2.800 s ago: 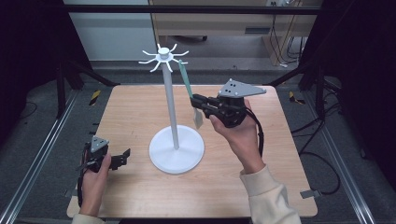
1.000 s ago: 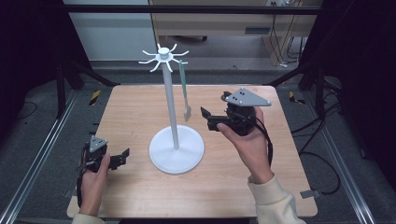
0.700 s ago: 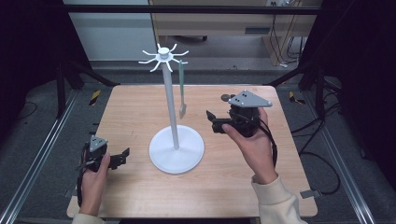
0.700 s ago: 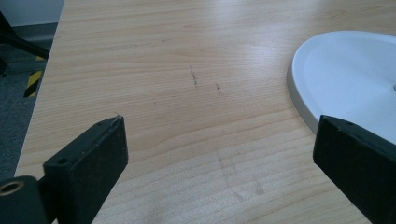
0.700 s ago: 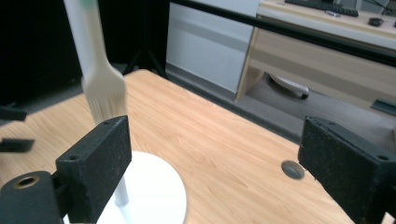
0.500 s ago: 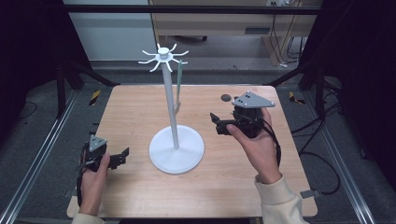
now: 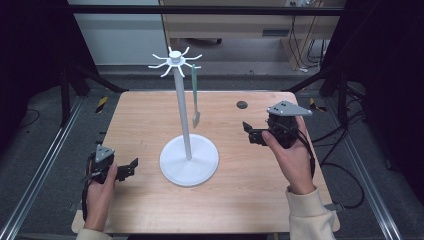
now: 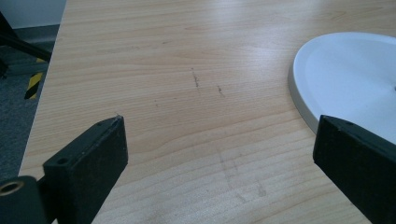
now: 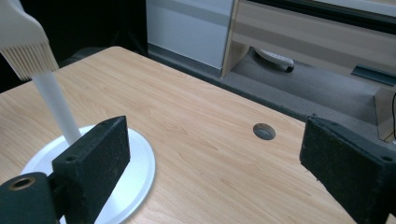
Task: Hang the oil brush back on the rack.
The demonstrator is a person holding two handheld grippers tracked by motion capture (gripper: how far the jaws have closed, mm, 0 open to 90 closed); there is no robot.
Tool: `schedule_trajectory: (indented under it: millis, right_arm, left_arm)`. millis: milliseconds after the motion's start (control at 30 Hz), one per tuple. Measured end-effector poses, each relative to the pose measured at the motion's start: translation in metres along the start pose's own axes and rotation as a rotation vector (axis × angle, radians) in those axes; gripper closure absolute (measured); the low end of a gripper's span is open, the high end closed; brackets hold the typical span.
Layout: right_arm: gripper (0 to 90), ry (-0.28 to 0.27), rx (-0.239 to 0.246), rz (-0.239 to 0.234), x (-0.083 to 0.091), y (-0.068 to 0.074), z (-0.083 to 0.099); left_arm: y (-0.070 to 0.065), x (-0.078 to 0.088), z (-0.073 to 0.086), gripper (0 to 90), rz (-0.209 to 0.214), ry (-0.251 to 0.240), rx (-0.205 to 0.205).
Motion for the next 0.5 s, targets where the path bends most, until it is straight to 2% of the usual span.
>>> schedule_trajectory:
  millis: [233,500]
  right_arm:
    - [9.0,0.048,-0.014,0.018,-0.003,-0.014,0.018]
    - [9.4,0.088,-0.037,0.043,-0.005,-0.030,0.041]
  left_arm:
    - [-0.002,0.002,-0.001,2.7,0.001,-0.004,-0.020]
    - [-0.001,0.003,-0.002,2.7,0.001,-0.016,-0.012]
Point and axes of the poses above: each handheld gripper's, and its own axes: x roughly backward along the jaws, z roughly out of its underside, y roughly to its left, the point moved 4 cm from there along -x, roughly forward along the jaws, and after that the axes turned 13 degrees about -y, right-handed, at the moved point
